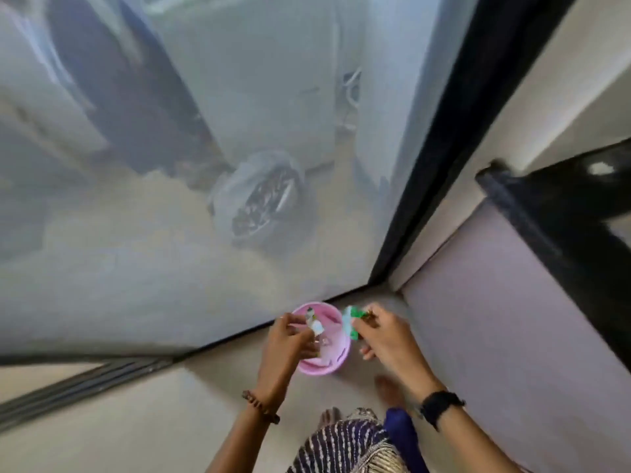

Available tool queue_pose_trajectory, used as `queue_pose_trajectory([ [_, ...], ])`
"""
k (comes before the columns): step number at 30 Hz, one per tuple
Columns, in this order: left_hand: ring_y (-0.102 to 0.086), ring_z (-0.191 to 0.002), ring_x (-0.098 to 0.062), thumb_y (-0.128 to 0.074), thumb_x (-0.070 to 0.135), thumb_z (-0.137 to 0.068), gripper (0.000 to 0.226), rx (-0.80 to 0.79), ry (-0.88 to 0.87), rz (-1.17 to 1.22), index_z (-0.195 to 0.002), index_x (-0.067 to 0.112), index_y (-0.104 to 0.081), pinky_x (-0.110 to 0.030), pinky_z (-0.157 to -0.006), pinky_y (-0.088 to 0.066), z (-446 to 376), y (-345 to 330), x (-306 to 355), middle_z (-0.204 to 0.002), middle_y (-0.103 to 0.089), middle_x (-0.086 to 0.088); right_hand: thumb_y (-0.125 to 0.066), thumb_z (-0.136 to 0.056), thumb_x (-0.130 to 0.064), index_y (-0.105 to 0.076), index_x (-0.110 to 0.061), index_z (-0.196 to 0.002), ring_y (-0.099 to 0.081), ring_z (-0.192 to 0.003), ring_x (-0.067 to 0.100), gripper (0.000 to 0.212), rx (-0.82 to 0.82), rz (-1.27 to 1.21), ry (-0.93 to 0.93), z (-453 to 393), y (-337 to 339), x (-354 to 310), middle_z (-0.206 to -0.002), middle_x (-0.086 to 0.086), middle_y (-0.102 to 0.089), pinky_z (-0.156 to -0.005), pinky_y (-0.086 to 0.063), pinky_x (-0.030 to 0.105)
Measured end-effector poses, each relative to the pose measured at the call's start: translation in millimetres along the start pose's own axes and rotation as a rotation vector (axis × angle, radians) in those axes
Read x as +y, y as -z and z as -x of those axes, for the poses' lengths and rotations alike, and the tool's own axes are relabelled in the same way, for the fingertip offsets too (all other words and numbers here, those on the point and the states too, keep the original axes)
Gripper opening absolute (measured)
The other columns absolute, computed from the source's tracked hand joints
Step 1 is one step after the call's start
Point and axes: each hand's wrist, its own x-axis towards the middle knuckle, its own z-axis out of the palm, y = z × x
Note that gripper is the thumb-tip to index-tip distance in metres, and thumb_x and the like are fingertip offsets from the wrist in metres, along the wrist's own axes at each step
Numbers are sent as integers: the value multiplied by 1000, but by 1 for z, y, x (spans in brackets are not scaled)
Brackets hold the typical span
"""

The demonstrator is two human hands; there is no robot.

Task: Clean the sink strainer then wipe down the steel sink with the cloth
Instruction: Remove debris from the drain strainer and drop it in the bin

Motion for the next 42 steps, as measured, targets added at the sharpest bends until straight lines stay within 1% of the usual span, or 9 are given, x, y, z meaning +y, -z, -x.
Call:
queue_pose_trajectory([
  [5, -60, -53, -16, -47, -8, -84, 13, 153, 175, 23, -91, -3, -56, -15, -45, -50, -85, 8, -105, -67, -62, -14, -51, -91, -28, -57, -22, -98, -52, -58, 11, 11, -100, 367, 3, -88, -80, 73, -84, 3, -64, -45, -34, 13],
  [12, -67, -76, -34, -48, -6, -79, 19, 203, 271, -245, -92, -4, -63, -44, -74, -57, -224, -28, -258, -87, -69, -27, -45, -91, -20, -53, -8, -111, -61, -89, 33, 24, -196, 645, -70, -206, -168, 216, -107, 18, -63, -65, -38, 29],
  [19, -65, -80, -33, -40, -4, -92, 34, 32, 194, -187, -122, 0, -54, -40, -73, -56, -275, -45, -322, -108, -63, -18, -48, -92, -16, -49, -11, -124, -59, -105, 36, 32, -366, 712, -76, -258, -199, 284, -117, 19, -62, -81, -47, 37],
  [22, -65, -71, -30, -39, -4, -92, 35, 31, 199, -190, -123, 2, -54, -32, -67, -58, -267, -49, -305, -111, -61, -14, -43, -92, -15, -57, -11, -116, -62, -99, 36, 28, -314, 652, -84, -257, -185, 271, -117, 18, -60, -84, -51, 38],
  [25, -60, -57, -17, -43, -2, -92, 23, 69, 262, 42, -111, -4, -57, -16, -47, -52, -239, -60, -258, -94, -64, -15, -42, -92, -16, -62, -11, -92, -65, -70, 26, 21, -233, 320, -198, -237, -152, 232, -87, 12, -68, -71, -57, 37],
  [28, -61, -48, -11, -45, 5, -94, 14, 70, 308, 305, -91, 4, -60, -18, -46, -51, -199, -76, -195, -76, -62, -8, -47, -90, -12, -63, -9, -87, -56, -48, 14, 17, -123, -51, -261, -202, -106, 175, -61, 4, -60, -49, -52, 22],
  [32, -55, -50, -11, -52, 14, -91, 13, 37, 347, 605, -84, 10, -61, -21, -52, -48, -131, -97, -98, -62, -61, -1, -47, -90, -13, -60, -10, -82, -48, -43, 9, 15, -27, -411, -251, -134, -29, 90, -59, 0, -53, -40, -41, 17],
  [37, -46, -37, -5, -49, 14, -90, 13, -161, 257, 824, -87, 11, -61, -13, -38, -42, -23, -129, 34, -51, -54, 4, -44, -92, -15, -56, -14, -77, -38, -34, 6, 20, 85, -814, -141, -28, 78, -8, -49, -6, -46, -34, -28, 16],
  [42, -45, -38, -5, -47, 16, -90, 14, -519, 45, 614, -84, 15, -60, -14, -40, -41, 66, -185, 130, -49, -51, 6, -43, -93, -17, -59, -16, -77, -37, -35, 6, 23, 302, -1074, 68, 69, 172, -50, -45, -8, -47, -35, -27, 17],
])
